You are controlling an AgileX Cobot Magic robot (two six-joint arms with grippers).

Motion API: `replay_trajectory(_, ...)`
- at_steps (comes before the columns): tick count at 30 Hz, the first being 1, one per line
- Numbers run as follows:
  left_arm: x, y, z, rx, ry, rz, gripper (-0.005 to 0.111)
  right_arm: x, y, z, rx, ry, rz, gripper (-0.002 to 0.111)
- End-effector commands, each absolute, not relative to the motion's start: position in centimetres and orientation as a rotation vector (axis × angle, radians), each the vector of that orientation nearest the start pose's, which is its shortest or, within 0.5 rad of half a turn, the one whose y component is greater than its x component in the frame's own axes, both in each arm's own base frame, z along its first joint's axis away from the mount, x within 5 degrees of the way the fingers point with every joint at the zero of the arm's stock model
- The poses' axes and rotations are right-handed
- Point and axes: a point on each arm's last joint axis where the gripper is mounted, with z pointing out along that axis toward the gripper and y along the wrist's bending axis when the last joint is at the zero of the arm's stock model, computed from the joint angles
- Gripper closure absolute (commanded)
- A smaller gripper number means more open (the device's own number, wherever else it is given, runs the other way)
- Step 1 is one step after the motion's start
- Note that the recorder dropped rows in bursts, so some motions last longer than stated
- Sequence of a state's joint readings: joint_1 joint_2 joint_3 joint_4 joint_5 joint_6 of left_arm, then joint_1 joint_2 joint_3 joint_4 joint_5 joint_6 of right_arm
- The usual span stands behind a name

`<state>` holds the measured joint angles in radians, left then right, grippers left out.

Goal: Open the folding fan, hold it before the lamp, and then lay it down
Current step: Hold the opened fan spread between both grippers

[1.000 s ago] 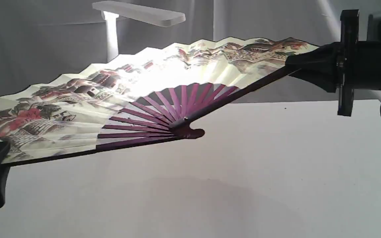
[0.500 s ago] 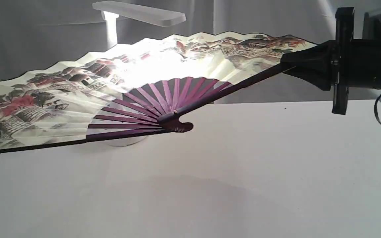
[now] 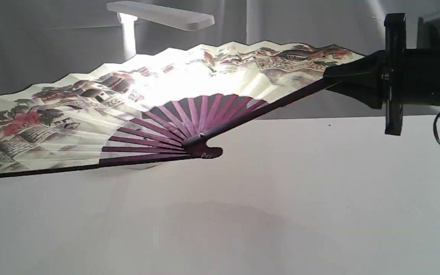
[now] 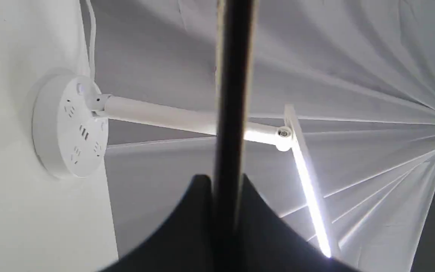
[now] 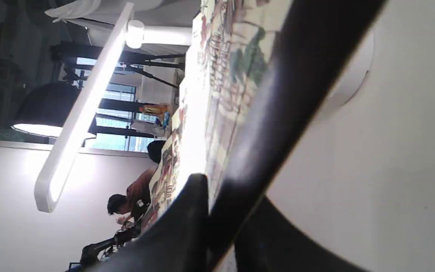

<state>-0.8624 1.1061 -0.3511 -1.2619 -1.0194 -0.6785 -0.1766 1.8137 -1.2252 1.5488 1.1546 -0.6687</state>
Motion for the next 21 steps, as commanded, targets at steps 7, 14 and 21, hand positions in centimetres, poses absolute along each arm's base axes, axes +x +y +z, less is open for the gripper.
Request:
replay_trajectory(7,16.29,-5.65,24.84,-1.368,1.050,-0.901,0.107,38.21,-0.28,25.81,0.376,2.146,1.350,0.108)
replay_trajectory(14,16.30,-5.67,24.83,-1.366,1.054,-0.899,0.107,38.36,-0.41,25.80,0.400,2.137,1.336,0.108)
replay_trajectory(21,16.40,-5.95,25.07,-1.323,1.069,-0.924,0.107,38.36,-0.41,25.80,0.400,2.137,1.336,0.108)
